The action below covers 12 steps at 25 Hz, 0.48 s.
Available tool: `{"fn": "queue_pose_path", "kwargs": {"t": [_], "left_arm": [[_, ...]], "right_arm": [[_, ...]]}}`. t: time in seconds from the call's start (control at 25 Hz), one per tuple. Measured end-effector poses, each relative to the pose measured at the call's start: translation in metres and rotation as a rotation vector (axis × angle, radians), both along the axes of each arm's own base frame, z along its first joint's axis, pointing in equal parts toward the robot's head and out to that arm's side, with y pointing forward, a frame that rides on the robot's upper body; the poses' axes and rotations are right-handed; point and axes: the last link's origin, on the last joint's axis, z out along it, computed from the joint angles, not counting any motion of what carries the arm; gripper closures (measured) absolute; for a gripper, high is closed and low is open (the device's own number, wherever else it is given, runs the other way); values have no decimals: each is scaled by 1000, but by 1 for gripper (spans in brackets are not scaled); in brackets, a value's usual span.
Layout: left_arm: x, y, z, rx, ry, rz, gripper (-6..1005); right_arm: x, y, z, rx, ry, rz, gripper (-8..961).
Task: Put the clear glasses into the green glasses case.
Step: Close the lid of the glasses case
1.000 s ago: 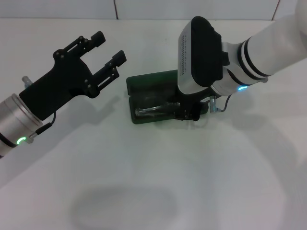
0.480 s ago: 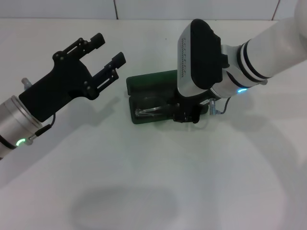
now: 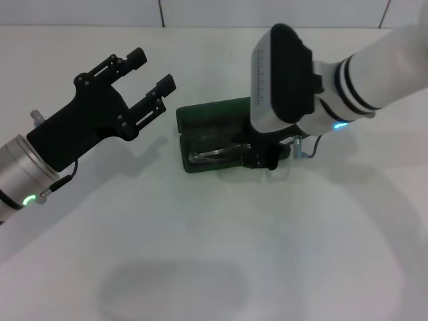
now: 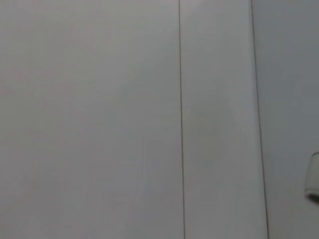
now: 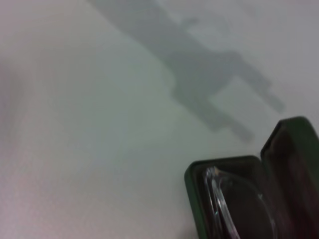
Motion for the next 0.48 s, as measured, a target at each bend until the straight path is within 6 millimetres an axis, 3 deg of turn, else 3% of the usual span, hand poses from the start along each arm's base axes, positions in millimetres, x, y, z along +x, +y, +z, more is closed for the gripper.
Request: {"fn": "queue_pose_path", "kwargs": {"t": [0.24, 0.48], "left_arm": [[-1, 0, 0, 2, -2, 3, 361], [-1, 0, 2, 10, -7, 8, 361]], "right_arm": [[1, -15, 31, 10, 85, 28, 571], [17, -19, 77, 90, 305, 10, 567]]}}
